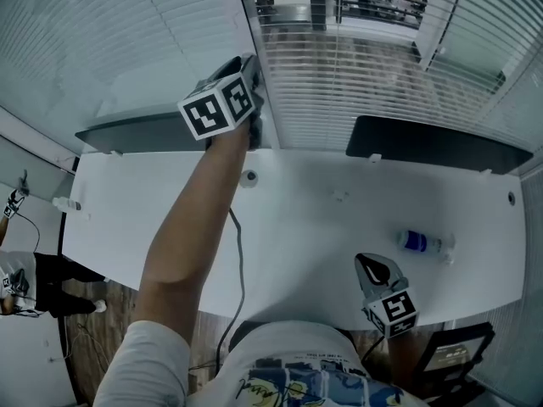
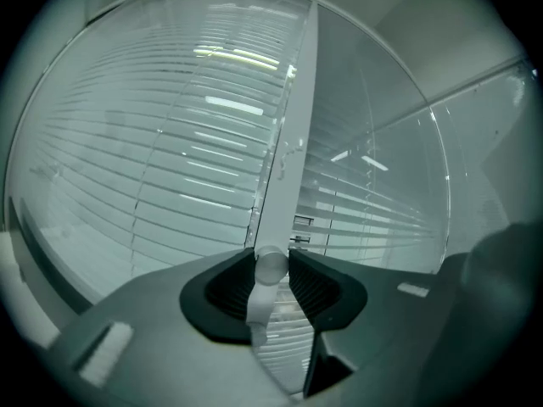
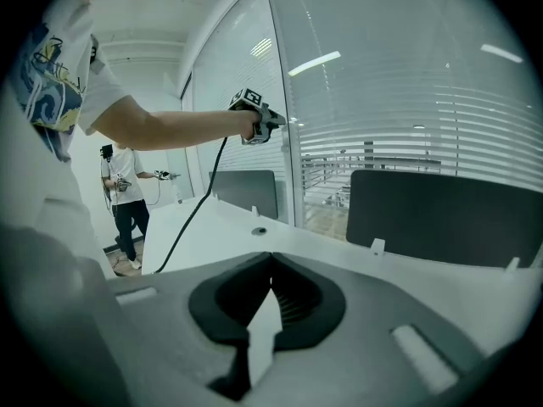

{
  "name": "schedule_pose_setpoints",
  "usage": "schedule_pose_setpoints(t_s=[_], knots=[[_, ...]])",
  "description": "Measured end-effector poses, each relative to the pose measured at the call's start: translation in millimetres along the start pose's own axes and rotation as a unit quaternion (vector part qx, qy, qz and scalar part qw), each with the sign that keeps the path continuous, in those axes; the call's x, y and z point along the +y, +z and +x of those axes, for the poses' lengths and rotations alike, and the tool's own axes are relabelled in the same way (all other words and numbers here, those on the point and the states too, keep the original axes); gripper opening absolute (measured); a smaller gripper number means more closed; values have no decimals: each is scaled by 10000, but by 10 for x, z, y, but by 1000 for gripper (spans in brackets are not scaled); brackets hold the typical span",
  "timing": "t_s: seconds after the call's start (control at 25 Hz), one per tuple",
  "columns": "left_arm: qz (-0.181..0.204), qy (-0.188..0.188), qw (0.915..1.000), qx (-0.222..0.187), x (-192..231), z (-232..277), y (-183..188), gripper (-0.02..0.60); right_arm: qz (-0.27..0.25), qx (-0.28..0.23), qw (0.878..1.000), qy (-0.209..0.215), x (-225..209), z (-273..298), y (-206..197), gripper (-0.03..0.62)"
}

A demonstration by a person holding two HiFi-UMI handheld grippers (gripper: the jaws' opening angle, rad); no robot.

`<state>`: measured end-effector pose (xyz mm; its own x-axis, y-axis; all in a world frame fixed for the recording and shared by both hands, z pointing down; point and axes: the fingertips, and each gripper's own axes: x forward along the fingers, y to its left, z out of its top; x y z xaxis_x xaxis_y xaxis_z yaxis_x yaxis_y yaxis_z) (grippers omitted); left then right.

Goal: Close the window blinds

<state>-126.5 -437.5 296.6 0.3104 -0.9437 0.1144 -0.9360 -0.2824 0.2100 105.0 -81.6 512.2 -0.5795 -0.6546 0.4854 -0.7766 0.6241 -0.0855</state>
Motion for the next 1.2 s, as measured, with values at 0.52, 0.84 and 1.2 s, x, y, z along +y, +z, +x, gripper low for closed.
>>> schedule_pose_setpoints(t_s=[0.52,0.84,1.2], knots=[[806,64,9966,172,-10,44,-123,143,-120,19,9999,-99,-80,-35,-48,3],[1010,92,9948,-19,15,-120,-2,147,-308,-103,9994,-113,-146,30,87,3],[1290,-156,9915,-65,-201,-486,-307,146,-523,-138,9982,-257,-355,20,136,3]])
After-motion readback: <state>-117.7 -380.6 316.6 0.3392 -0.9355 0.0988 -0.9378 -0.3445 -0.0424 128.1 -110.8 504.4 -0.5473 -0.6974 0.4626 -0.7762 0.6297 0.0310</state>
